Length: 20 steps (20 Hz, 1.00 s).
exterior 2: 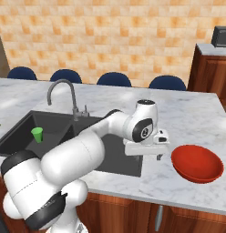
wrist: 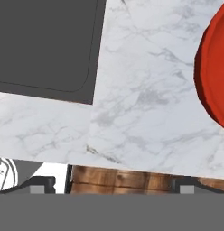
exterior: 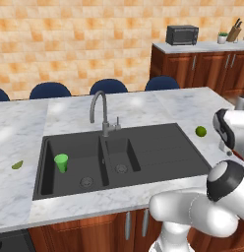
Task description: Remove the lemon wedge and lime from the sink. Then move the bowl and cup from the counter to the sink for washing.
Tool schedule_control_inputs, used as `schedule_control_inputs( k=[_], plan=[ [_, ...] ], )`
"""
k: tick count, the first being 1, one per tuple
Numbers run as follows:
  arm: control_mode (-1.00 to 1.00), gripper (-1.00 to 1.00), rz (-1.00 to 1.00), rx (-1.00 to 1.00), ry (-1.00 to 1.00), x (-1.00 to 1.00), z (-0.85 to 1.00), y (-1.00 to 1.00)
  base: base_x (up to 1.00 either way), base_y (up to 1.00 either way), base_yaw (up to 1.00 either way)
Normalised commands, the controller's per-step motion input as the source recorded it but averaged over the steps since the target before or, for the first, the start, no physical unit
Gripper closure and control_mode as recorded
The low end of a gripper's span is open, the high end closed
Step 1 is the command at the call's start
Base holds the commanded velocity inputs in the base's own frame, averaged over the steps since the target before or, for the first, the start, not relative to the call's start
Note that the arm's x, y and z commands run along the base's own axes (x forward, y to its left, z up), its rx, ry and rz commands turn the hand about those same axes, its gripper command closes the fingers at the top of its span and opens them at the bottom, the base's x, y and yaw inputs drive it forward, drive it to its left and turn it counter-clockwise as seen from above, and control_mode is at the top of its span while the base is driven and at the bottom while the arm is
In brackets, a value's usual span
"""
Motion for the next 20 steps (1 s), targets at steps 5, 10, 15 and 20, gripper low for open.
schedule_control_inputs(
  k=[5,10,15,20],
  plan=[
    [-1.00,-1.00,0.00,-0.02,0.00,0.28,-0.15,-0.33,0.00,0.00,0.00],
    [-1.00,-1.00,0.00,-0.03,0.00,0.31,-0.06,-0.33,0.00,0.00,0.00],
    [-1.00,-1.00,0.00,0.00,0.00,0.25,-0.04,-0.35,0.00,0.00,0.00],
    [-1.00,-1.00,0.00,0.00,0.01,0.26,-0.16,-0.32,0.00,0.00,0.00]
  ],
)
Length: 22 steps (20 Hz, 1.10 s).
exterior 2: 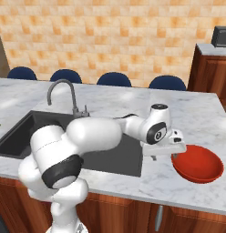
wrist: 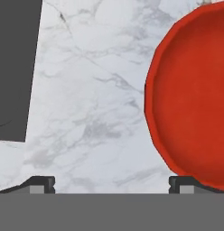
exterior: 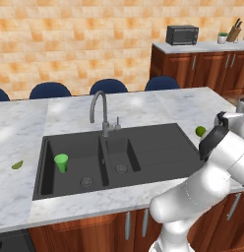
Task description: Remove the lemon wedge and lime from the sink. Then move the bowl and cup from the counter to the sink for washing.
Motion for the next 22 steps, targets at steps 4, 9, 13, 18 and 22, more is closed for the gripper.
schedule_control_inputs(
  k=[4,9,13,18,22],
  plan=[
    [-1.00,-1.00,0.00,0.00,0.00,0.29,-0.18,-0.29,0.00,0.00,0.00],
    [-1.00,-1.00,0.00,0.00,0.00,0.28,-0.18,-0.24,0.00,0.00,0.00],
    [-1.00,-1.00,0.00,0.00,0.00,0.28,-0.21,-0.17,0.00,0.00,0.00],
    [-1.00,-1.00,0.00,0.00,0.00,0.24,-0.20,-0.17,0.00,0.00,0.00],
    [-1.00,-1.00,0.00,0.00,0.01,0.24,-0.19,-0.22,0.00,0.00,0.00]
  ],
)
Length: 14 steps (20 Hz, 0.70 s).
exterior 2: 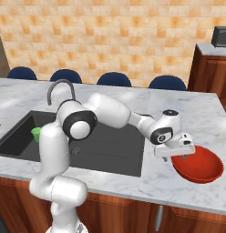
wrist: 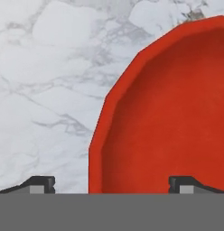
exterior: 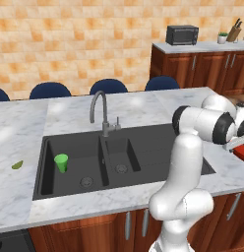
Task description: Remove the lemon wedge and lime from the sink. Then move the bowl and cup from the counter to the sink for washing.
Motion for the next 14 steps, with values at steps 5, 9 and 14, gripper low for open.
schedule_control_inputs(
  k=[5,9,14],
  plan=[
    [-1.00,-1.00,0.00,0.01,0.06,0.18,-0.17,-0.17,0.00,0.00,0.00],
    [-1.00,1.00,0.00,0.03,0.04,0.05,-0.25,-0.05,0.00,0.00,0.00],
    [-1.00,1.00,-0.02,0.06,0.03,0.00,-0.33,0.00,0.00,0.00,0.00]
  ],
)
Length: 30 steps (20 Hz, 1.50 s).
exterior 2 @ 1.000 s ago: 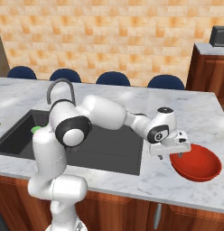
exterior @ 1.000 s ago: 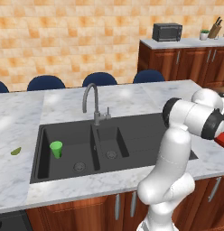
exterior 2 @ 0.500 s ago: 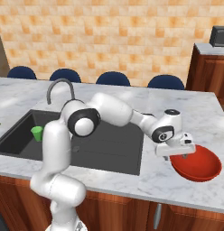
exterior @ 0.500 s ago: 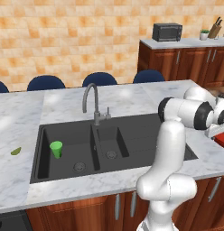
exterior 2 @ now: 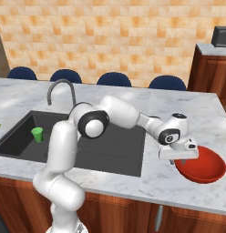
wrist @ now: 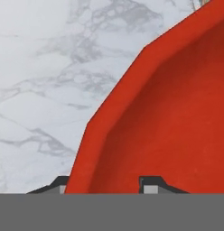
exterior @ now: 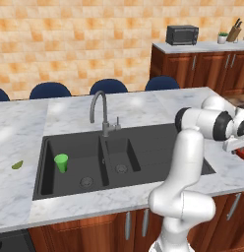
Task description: Remove the lemon wedge and lime from the sink. Then move the bowl and cup from the counter to the sink for washing.
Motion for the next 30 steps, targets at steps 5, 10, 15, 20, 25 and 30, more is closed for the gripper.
schedule_control_inputs(
  k=[5,10,15,20,25,30],
  plan=[
    [-1.00,1.00,-0.03,0.03,0.00,0.00,-0.28,0.00,0.00,0.00,0.00],
    [-1.00,1.00,0.00,0.05,0.00,-0.02,0.01,0.05,0.00,0.00,0.00],
    [-1.00,1.00,0.00,0.02,-0.02,-0.11,0.20,0.18,0.00,0.00,0.00],
    [-1.00,1.00,0.00,0.00,-0.02,-0.08,0.23,0.24,0.00,0.00,0.00],
    [-1.00,1.00,0.03,0.00,-0.11,-0.08,0.31,0.32,0.00,0.00,0.00],
    [-1.00,1.00,0.03,-0.04,-0.10,-0.09,0.31,0.36,0.00,0.00,0.00]
  ],
)
